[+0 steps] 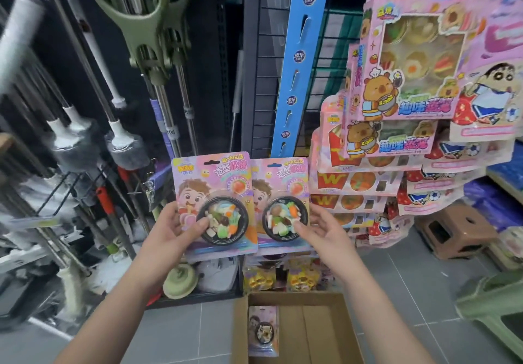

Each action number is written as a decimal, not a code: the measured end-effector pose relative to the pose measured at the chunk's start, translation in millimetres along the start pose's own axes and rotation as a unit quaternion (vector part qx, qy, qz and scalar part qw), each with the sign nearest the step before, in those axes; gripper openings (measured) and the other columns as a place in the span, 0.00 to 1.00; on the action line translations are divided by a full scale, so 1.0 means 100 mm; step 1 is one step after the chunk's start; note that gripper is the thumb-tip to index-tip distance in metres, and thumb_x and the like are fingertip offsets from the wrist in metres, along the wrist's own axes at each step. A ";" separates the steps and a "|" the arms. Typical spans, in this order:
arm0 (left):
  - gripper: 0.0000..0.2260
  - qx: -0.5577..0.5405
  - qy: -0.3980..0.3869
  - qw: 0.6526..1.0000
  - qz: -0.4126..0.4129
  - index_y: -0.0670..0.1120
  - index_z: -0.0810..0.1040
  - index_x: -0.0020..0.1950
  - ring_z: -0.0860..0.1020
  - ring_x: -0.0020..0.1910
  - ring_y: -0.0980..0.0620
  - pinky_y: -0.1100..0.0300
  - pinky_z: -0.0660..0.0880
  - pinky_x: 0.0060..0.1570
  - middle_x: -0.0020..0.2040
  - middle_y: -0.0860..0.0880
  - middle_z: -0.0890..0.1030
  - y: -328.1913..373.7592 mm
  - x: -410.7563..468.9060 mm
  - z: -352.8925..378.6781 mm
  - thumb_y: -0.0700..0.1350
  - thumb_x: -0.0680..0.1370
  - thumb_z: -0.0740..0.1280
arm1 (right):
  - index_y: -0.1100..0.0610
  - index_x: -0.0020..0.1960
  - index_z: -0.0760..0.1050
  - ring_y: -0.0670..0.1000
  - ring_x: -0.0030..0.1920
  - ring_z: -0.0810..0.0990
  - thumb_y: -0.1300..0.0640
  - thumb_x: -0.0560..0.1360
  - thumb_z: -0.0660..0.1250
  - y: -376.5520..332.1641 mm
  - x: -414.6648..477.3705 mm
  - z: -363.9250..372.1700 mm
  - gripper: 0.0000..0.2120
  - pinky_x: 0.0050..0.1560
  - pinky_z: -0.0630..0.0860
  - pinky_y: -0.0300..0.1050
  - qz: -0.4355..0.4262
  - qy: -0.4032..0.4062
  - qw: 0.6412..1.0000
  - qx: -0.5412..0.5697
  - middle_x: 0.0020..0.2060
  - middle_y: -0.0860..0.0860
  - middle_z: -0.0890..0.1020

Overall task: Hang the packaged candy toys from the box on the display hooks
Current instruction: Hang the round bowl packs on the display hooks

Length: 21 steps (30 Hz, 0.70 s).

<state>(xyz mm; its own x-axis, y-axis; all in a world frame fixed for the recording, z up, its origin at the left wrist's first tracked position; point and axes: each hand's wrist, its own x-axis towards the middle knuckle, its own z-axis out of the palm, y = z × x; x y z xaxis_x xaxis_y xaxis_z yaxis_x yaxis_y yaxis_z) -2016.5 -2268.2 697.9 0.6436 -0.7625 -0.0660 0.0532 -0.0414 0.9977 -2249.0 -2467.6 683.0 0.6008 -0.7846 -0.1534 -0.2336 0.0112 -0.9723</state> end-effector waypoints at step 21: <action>0.19 0.012 0.008 1.000 -0.005 0.48 0.75 0.65 0.85 0.54 0.54 0.55 0.79 0.54 0.56 0.50 0.86 0.05 -0.05 0.20 0.47 0.75 0.72 | 0.41 0.68 0.75 0.39 0.59 0.81 0.48 0.78 0.72 -0.09 0.38 -0.02 0.20 0.64 0.78 0.46 -0.016 0.034 0.998 0.041 0.60 0.40 0.82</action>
<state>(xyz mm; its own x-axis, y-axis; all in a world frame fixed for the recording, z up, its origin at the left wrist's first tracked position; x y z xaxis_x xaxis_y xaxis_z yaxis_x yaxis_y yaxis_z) -2034.6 -2277.6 703.8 0.6551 -0.7517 -0.0756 0.0407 -0.0649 0.9971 -2225.9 -2498.5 686.3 0.5526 -0.8260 -0.1117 -0.1490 0.0339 -0.9882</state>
